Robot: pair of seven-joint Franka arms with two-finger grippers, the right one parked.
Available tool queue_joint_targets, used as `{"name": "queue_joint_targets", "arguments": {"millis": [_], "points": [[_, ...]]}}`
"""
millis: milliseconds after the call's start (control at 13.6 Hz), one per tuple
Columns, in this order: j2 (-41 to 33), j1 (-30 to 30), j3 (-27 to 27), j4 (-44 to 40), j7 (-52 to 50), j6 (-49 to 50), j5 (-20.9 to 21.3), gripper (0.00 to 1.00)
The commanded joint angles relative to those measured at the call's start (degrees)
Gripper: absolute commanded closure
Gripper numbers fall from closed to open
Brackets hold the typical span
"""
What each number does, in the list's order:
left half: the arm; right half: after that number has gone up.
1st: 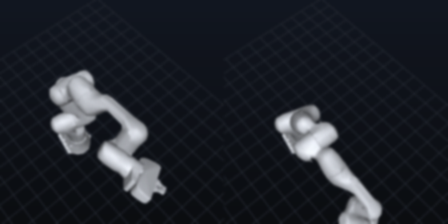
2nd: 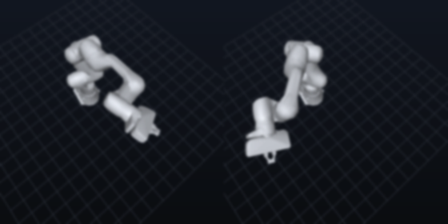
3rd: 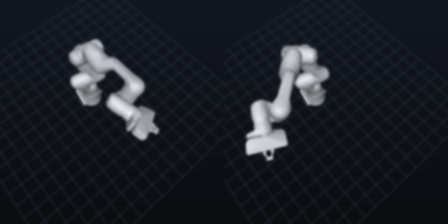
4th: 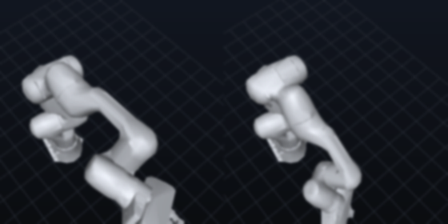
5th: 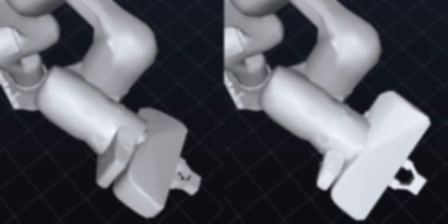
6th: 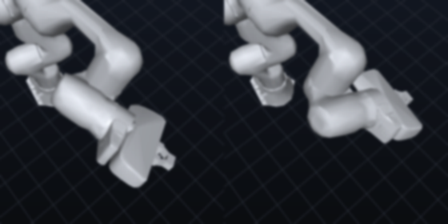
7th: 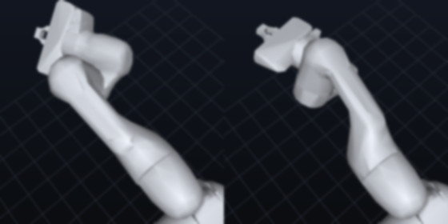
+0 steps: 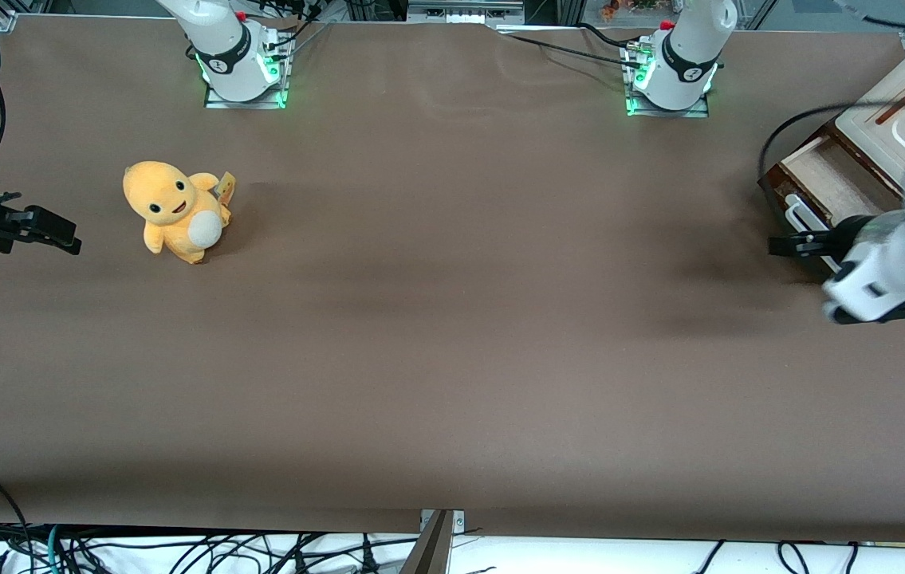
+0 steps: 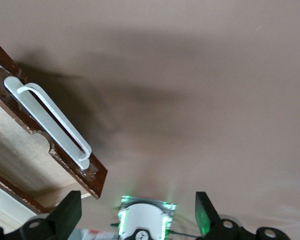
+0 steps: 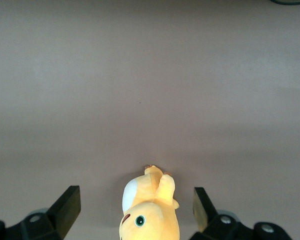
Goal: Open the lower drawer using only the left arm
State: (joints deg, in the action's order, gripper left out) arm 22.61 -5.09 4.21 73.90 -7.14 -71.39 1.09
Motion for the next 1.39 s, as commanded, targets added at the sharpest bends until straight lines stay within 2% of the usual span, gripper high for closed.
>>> {"name": "queue_joint_targets", "arguments": {"millis": [0,220,440,660,733,1099,1319], "points": [[-5.45,0.26,0.8,-0.16,1.6,-1.2,-2.66,0.0],[-8.81,0.09,4.39,0.98,1.69,-5.06,-2.67,0.0],[-11.86,0.25,3.62,4.56,6.25,-8.04,-3.2,0.0],[-24.16,2.7,1.52,25.27,6.87,-23.48,-3.02,0.0],[-25.15,5.94,-0.85,27.77,6.79,-25.44,-2.85,0.0],[-26.82,7.29,-1.75,28.67,6.0,-27.75,-2.76,0.0],[-27.18,7.82,-4.74,28.67,6.09,-28.1,-3.46,0.0]]}}
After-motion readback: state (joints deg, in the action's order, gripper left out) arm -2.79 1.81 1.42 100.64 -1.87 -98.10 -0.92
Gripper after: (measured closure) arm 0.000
